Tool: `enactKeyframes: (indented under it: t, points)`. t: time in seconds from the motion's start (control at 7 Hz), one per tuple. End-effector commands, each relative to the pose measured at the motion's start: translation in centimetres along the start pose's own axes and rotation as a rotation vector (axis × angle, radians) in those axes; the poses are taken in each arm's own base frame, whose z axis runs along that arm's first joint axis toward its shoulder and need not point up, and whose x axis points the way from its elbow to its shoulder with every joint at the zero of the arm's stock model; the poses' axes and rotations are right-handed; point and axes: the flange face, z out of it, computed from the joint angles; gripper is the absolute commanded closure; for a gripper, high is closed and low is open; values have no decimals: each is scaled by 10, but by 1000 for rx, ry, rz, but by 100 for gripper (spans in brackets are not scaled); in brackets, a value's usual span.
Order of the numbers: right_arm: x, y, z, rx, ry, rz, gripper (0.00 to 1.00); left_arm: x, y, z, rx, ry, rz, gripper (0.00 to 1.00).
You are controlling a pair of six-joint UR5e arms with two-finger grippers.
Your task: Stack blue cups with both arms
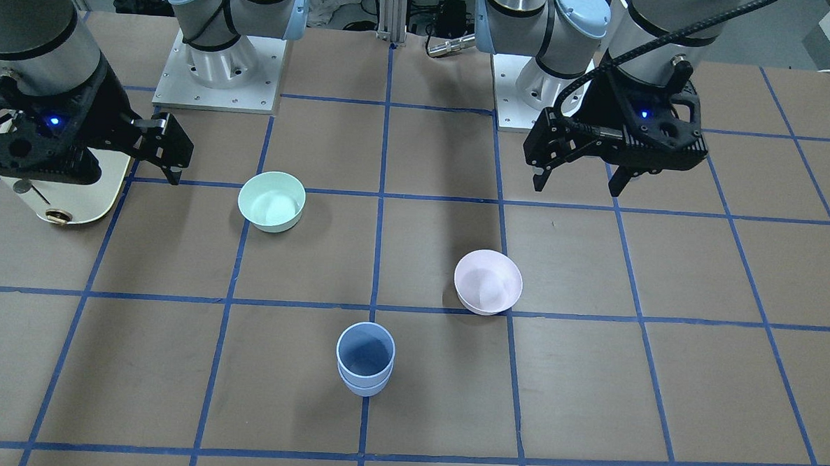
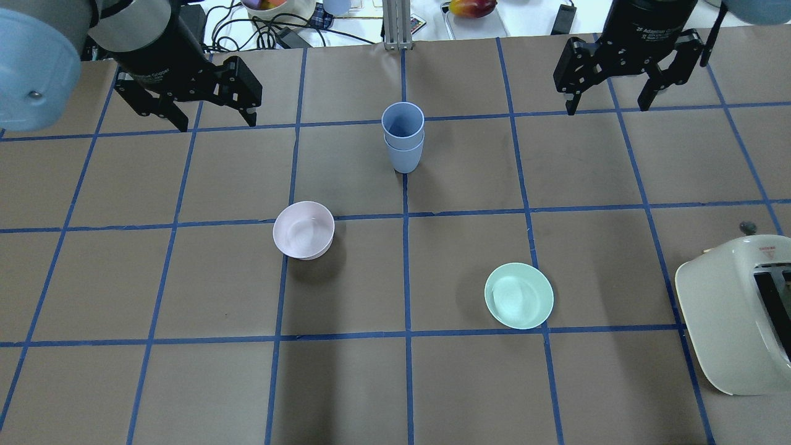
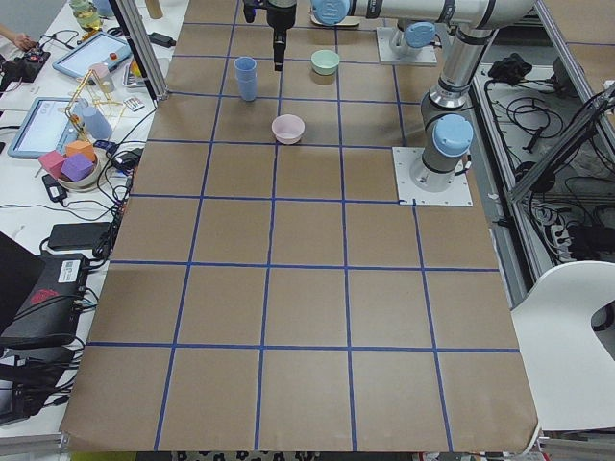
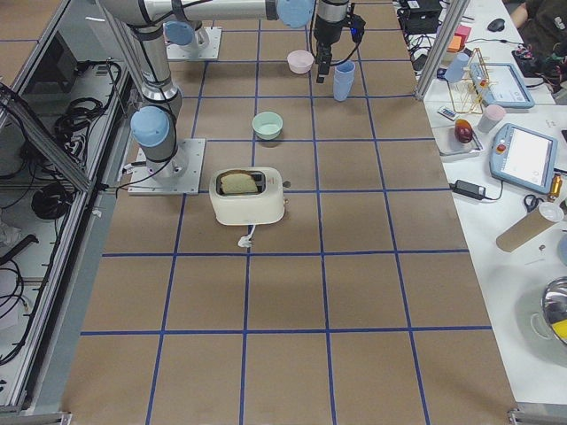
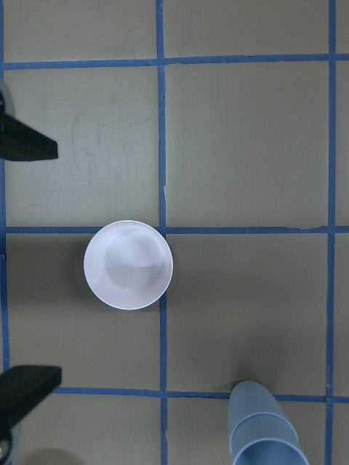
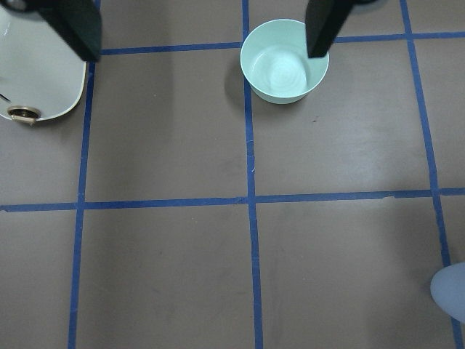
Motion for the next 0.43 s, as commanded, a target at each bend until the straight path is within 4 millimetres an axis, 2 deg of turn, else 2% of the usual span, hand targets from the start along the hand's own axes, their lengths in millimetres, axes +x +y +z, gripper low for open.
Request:
enactKeyframes:
  t: [0.0,0.29]
  points:
    - [-3,1,0,-1,-23,0,0,0,0,2,-10,-1,10,0]
    - [-4,1,-1,1,-37,0,0,0,-1,4,-12,1,13,0]
